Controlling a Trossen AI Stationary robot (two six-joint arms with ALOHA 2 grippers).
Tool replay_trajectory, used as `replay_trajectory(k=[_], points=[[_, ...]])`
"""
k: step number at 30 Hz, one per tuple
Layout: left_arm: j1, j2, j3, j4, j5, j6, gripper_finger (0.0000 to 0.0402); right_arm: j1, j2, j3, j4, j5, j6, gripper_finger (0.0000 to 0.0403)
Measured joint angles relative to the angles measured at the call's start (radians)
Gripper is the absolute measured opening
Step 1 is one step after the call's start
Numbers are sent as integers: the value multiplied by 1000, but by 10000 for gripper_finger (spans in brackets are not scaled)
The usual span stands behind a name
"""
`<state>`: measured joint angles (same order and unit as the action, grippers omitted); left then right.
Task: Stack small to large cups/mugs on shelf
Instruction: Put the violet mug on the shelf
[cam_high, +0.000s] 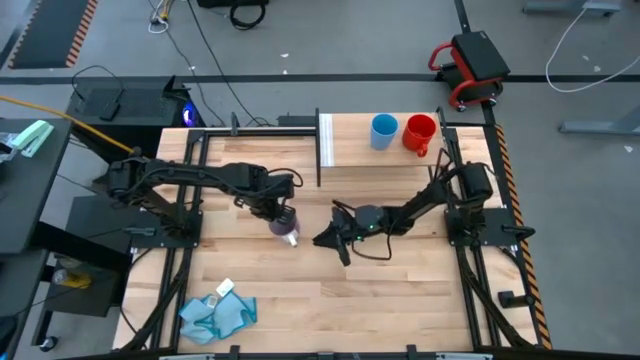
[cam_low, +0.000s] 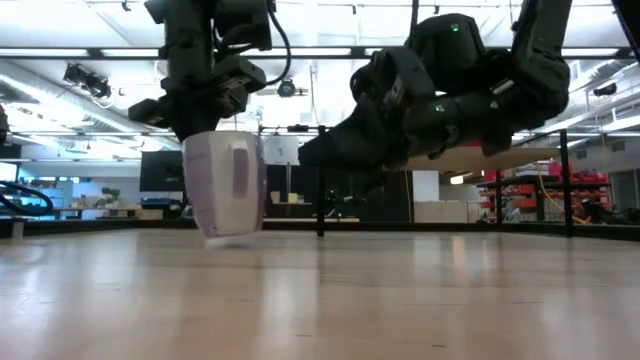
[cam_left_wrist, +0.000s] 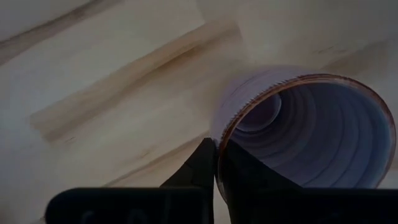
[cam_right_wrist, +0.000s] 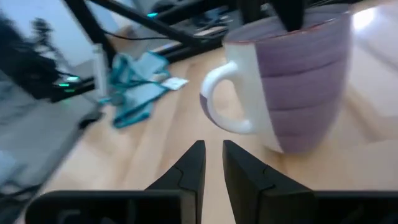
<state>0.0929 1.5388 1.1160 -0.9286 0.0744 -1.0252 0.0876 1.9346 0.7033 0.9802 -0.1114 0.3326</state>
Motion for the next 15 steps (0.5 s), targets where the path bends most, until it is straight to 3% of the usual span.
replay_trajectory(k=[9,15], points=[[0,26,18,-55,-8,10,24,73,67,13,55,199,-26,64],[-7,39,21,-69,-11,6,19,95,90,41,16,204,-14,64]])
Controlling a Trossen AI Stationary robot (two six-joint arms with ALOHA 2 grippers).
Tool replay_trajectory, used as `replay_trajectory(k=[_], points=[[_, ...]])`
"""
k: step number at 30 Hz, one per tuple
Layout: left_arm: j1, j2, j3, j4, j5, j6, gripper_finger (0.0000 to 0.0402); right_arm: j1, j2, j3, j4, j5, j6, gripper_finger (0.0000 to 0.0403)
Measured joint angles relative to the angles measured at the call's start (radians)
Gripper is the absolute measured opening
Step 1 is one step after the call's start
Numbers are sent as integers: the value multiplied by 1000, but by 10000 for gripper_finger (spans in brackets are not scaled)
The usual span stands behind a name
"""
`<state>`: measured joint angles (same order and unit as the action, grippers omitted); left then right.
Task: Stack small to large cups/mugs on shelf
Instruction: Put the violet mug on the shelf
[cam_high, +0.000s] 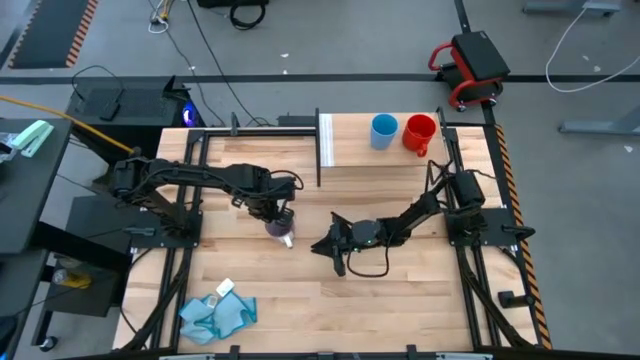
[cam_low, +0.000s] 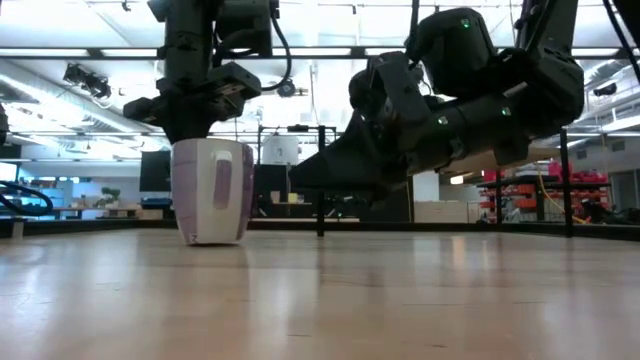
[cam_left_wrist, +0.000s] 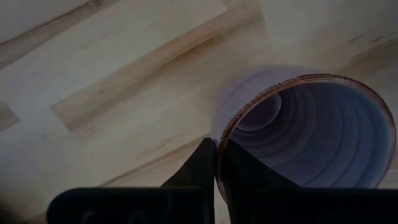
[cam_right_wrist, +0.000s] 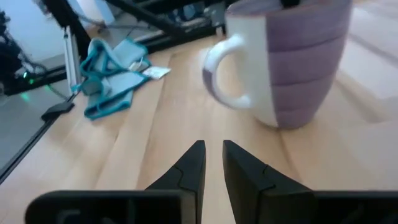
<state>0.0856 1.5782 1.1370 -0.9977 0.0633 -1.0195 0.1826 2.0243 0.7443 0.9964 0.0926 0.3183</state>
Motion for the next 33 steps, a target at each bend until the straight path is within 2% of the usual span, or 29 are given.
replay_trajectory(k=[6,8,11,13,15,23,33], points=[[0,2,2,-3,1,-10,26,-1,-74,26,-206,0,24,64],[-1,3,4,-4,-3,-9,24,-1,-96,39,-249,28,56,64],[-1,4,10,-6,-12,-7,21,-1,-104,53,-203,91,-33,64],[-2,4,10,-6,-15,-7,23,2,-74,70,-117,97,-157,64],[-1,5,10,-9,-15,-7,26,5,-37,92,-61,89,-210,64],[-1,5,10,-13,-16,-3,22,4,140,136,120,0,-163,64],[-11,5,10,-13,-19,-6,23,1,173,217,111,-46,-180,64]])
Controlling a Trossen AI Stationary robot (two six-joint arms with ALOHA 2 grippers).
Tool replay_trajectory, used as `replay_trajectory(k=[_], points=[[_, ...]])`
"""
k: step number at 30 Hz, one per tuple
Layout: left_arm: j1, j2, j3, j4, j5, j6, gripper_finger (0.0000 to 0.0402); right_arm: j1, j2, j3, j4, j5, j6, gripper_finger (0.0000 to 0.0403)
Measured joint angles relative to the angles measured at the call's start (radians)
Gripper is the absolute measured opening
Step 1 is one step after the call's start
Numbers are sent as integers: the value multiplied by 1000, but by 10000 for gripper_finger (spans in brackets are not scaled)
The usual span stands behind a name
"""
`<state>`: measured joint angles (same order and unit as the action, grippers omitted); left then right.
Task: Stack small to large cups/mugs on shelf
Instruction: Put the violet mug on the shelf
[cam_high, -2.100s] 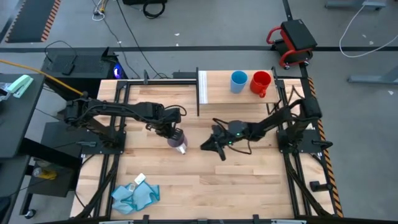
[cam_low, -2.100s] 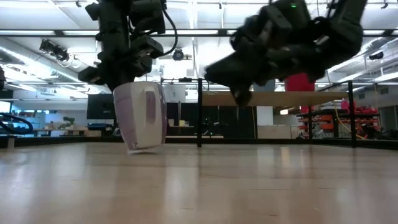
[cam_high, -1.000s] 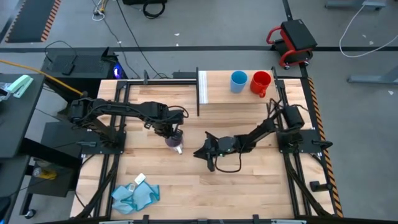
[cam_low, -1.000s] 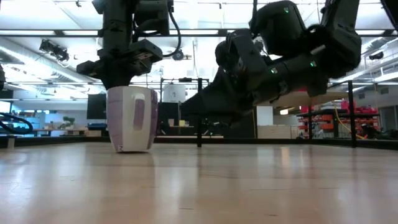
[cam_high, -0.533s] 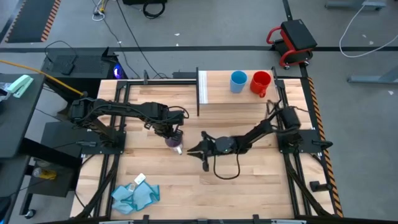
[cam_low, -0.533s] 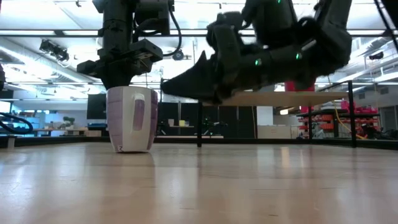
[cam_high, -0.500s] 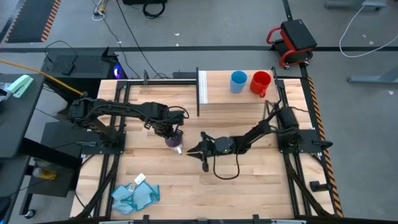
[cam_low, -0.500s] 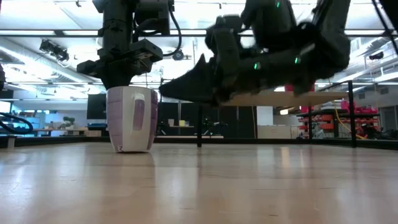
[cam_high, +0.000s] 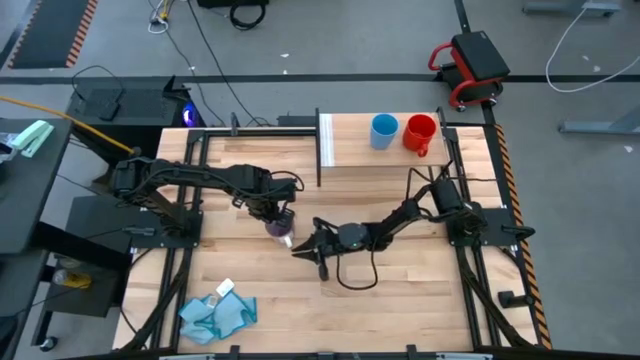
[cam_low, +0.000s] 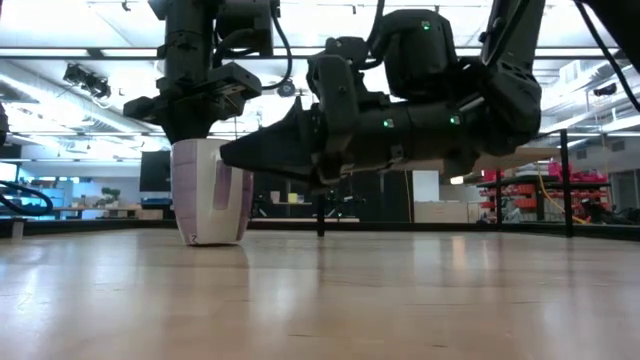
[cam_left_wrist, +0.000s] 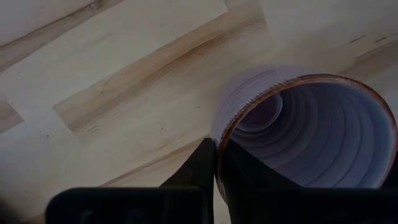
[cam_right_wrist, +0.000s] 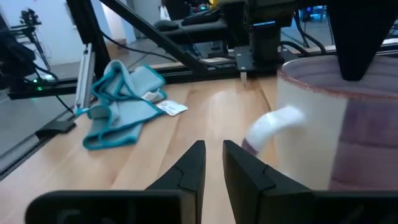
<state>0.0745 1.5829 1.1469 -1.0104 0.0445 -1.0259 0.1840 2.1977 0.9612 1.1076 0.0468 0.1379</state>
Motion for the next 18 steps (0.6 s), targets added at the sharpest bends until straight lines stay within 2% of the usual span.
replay_trajectory(k=[18], points=[[0,0,0,0,0,-3,30,-38,-9,-13,-20,-12,27,64]])
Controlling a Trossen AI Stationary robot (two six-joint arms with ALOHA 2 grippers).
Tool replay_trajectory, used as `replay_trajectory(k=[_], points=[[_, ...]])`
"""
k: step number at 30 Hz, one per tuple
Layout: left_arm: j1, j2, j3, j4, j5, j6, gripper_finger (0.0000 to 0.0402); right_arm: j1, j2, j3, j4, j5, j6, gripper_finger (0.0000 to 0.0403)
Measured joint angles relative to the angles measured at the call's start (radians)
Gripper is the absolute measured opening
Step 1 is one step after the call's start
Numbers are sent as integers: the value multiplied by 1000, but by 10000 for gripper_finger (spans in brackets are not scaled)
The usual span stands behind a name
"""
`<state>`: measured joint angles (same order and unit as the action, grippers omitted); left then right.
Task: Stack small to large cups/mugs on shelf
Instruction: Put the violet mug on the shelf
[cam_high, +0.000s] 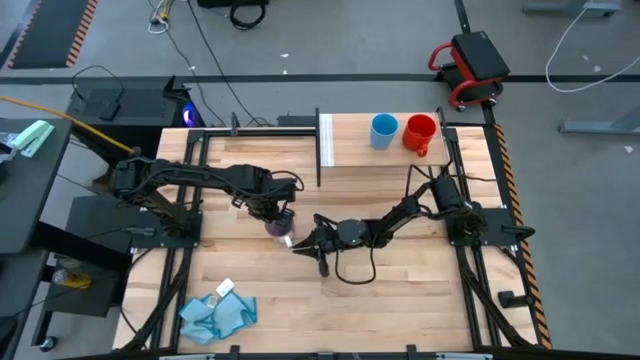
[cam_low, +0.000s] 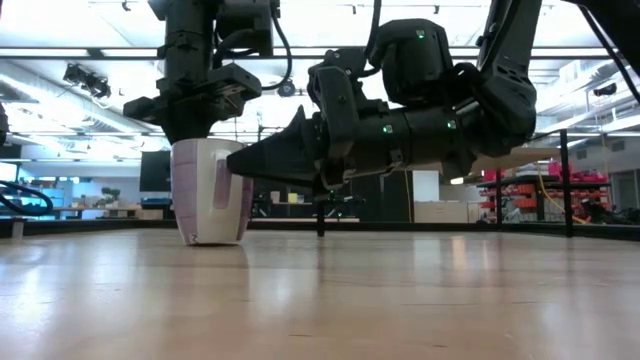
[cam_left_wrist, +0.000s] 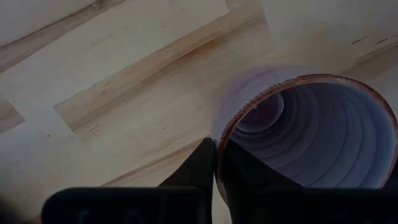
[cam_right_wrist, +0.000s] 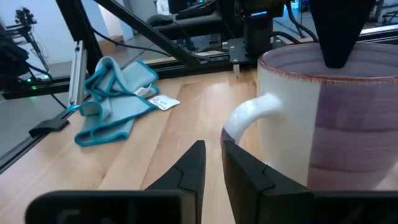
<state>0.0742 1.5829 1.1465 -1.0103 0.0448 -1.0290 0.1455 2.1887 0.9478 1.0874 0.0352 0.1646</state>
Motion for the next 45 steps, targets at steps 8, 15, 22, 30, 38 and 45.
replay_trajectory(k=[8,15,22,30,38,45], points=[[0,0,0,1,1,1,24,-8,-9,0,-59,-6,-12,64],[0,0,0,5,2,0,37,-13,-16,-1,-76,-8,-16,64],[0,0,0,6,2,0,23,-13,-16,2,-78,-14,-42,82],[0,0,0,16,2,-6,39,-17,-16,65,-136,-26,-61,123],[0,0,-1,27,3,-8,26,-17,-6,127,-237,-48,-52,107],[0,1,-2,42,6,-6,41,-17,-6,119,-235,-55,-12,38]])
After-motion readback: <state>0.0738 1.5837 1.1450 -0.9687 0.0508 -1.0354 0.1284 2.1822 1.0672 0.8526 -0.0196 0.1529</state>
